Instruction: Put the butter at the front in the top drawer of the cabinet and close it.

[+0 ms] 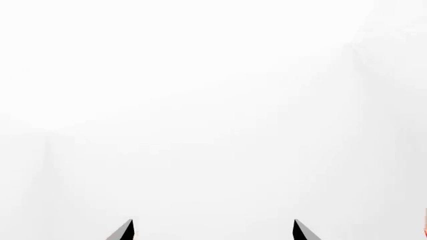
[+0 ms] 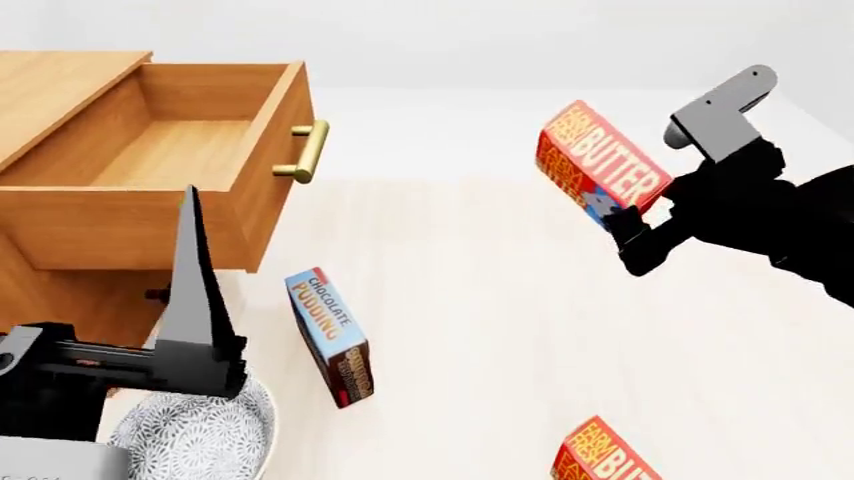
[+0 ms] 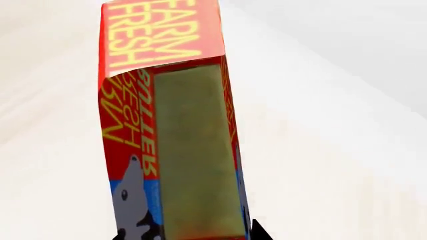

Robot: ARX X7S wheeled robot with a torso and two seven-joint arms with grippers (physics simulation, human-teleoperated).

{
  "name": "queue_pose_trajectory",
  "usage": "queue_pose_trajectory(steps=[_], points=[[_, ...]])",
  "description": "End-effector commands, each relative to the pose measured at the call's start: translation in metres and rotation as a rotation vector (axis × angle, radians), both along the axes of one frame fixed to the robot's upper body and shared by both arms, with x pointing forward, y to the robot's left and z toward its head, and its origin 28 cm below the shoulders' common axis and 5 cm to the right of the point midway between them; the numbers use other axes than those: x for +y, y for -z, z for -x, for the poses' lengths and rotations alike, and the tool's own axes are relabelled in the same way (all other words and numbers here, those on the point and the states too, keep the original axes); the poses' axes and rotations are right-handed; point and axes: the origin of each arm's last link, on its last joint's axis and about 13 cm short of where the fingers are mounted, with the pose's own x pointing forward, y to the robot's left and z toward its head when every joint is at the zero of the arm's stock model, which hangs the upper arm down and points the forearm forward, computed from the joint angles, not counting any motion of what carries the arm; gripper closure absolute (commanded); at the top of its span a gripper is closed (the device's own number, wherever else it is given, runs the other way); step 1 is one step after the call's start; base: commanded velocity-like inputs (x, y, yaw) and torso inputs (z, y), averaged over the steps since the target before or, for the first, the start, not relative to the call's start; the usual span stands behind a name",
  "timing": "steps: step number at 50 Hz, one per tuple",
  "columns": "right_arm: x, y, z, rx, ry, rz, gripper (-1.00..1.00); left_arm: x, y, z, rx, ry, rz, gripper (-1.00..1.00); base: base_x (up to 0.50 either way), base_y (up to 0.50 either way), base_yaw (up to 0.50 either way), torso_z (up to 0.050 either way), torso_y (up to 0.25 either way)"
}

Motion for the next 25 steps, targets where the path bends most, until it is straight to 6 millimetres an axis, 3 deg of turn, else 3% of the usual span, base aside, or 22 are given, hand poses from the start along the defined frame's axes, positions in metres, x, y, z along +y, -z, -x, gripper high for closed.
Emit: queue_pose_trajectory(steps=[1, 5, 6, 7, 10, 11, 13, 25], points=[[0.017, -0.054, 0.035, -0.270, -0.045, 0.249, 1.00, 0.003, -0.003, -0.013, 0.021, -0.044, -0.466, -1.00, 0.00, 0.00, 0.00, 0.000, 0.000], [0.025, -0.062, 0.048, -0.352, -0.060, 0.331, 1.00, -0.011, 0.022, 0.002, -0.019, -0.026, -0.589, -1.00, 0.00, 0.00, 0.00, 0.000, 0.004], [0.027, -0.064, 0.052, -0.375, -0.062, 0.347, 1.00, -0.006, -0.009, -0.015, -0.091, -0.140, -0.512, -1.00, 0.00, 0.00, 0.00, 0.000, 0.000], [0.029, -0.066, 0.054, -0.391, -0.061, 0.365, 1.00, -0.002, -0.028, -0.027, -0.024, -0.133, -0.520, -1.00, 0.00, 0.00, 0.00, 0.000, 0.000], [0.034, -0.068, 0.063, -0.455, -0.061, 0.447, 1.00, 0.000, -0.099, -0.062, -0.030, 0.010, -0.808, -1.00, 0.00, 0.00, 0.00, 0.000, 0.000], [0.035, -0.068, 0.066, -0.482, -0.050, 0.489, 1.00, -0.002, -0.128, -0.066, -0.112, -0.014, -0.851, -1.00, 0.00, 0.00, 0.00, 0.000, 0.000], [0.038, -0.071, 0.073, -0.537, -0.028, 0.558, 1.00, -0.006, -0.143, -0.075, -0.130, -0.017, -0.897, -1.00, 0.00, 0.00, 0.00, 0.000, 0.000], [0.046, -0.094, 0.092, -0.768, 0.036, 0.835, 1.00, -0.009, -0.190, -0.105, -0.190, -0.053, -1.215, -1.00, 0.00, 0.00, 0.00, 0.000, 0.002]])
